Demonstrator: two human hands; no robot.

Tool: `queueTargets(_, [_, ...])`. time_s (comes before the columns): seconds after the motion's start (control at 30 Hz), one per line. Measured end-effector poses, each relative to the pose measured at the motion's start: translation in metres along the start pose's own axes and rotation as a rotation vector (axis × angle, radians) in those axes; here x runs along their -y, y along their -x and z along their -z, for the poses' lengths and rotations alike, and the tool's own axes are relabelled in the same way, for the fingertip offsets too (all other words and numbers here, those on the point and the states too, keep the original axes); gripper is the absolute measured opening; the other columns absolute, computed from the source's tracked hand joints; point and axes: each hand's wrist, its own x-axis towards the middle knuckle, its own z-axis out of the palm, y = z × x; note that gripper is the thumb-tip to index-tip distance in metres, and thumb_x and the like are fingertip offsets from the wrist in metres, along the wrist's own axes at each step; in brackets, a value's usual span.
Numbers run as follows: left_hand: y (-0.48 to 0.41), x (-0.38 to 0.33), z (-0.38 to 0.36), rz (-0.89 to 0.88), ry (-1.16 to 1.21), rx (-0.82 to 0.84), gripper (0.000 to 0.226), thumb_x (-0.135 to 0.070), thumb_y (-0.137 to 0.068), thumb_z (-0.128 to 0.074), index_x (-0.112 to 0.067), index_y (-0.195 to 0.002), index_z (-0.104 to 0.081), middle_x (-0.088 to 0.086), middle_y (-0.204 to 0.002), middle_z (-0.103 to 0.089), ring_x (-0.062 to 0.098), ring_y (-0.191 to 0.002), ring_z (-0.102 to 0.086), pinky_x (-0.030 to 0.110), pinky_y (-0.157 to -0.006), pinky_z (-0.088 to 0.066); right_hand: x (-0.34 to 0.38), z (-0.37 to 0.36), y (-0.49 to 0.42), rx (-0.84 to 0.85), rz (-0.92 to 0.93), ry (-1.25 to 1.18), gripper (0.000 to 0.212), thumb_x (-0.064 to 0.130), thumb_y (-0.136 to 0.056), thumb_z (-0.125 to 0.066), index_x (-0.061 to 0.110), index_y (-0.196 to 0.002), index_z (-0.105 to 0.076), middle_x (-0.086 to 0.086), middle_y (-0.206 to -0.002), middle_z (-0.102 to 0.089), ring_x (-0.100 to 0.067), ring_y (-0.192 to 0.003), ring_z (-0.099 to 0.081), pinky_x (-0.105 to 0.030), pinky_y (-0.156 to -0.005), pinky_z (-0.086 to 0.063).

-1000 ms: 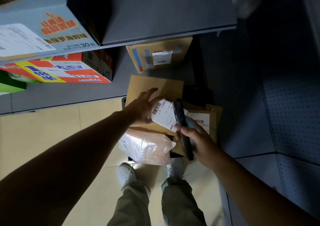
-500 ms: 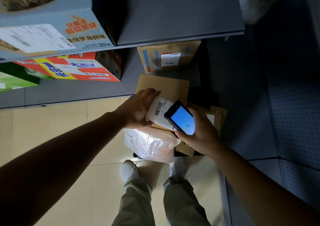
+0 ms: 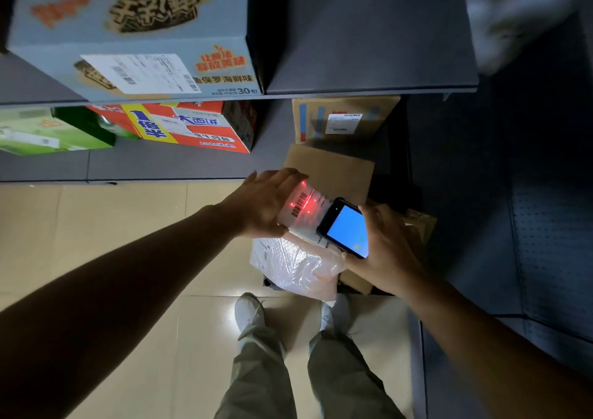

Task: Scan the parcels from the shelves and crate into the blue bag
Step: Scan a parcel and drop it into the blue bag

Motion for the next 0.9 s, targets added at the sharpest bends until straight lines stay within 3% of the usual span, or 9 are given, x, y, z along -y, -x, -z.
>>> queueTargets(0.23, [0.076, -0.013, 0.041, 0.150, -0.022, -0.042, 0.116, -0.057, -0.063, -0.078, -0.039, -0.156, -0.012, -0.001, -0.157, -0.036, 0.031, -0.145, -0.031, 0.058, -0.110, -0.041, 0.048, 0.057, 0.021, 0.056, 0.157, 0.102, 0.093, 0.059, -0.065, -0.075, 0.024, -0.140, -0.031, -0.003, -0.127, -0.045, -0.025, -0.113, -0.052, -0.041, -0.089, -0.050])
queueTargets(0.47, [0.176, -0.033, 0.099, 0.274, 0.022, -0.161, 0.121, -0.044, -0.075, -0.085, -0.017, -0.163, -0.007, 0.008, -0.164, -0.028, 0.036, -0.147, -0.021, 0.048, -0.116, -0.036, 0.109, 0.129, 0.054, 0.136, 0.295, 0.217, 0.092, 0.063, -0.070, -0.070, 0.025, -0.143, -0.028, -0.001, -0.133, -0.042, -0.022, -0.114, -0.050, -0.038, -0.090, -0.042])
queueTargets(0.6, [0.225, -0.031, 0.128, 0.299, 0.015, -0.279, 0.118, -0.042, -0.066, -0.092, -0.007, -0.158, -0.027, 0.015, -0.156, -0.043, 0.039, -0.141, -0.038, 0.048, -0.117, -0.032, 0.150, 0.163, 0.069, 0.105, 0.378, 0.238, 0.090, 0.063, -0.067, -0.067, 0.026, -0.141, -0.031, 0.001, -0.127, -0.043, -0.023, -0.113, -0.050, -0.040, -0.088, -0.045])
queueTargets(0.7, [0.264, -0.019, 0.146, 0.274, 0.024, -0.324, 0.116, -0.040, -0.061, -0.093, -0.008, -0.155, -0.034, 0.015, -0.153, -0.046, 0.037, -0.137, -0.039, 0.049, -0.115, -0.035, 0.187, 0.179, 0.073, 0.109, 0.400, 0.308, 0.091, 0.063, -0.065, -0.068, 0.026, -0.139, -0.031, 0.000, -0.124, -0.044, -0.024, -0.110, -0.052, -0.043, -0.090, -0.047])
queueTargets(0.9, [0.345, 0.033, 0.180, 0.278, 0.099, -0.468, 0.116, -0.039, -0.064, -0.091, -0.017, -0.158, -0.027, 0.012, -0.154, -0.034, 0.034, -0.139, -0.029, 0.051, -0.109, -0.042, 0.276, 0.185, 0.081, 0.126, 0.384, 0.377, 0.093, 0.062, -0.064, -0.071, 0.026, -0.139, -0.030, 0.000, -0.125, -0.043, -0.024, -0.115, -0.052, -0.043, -0.093, -0.046])
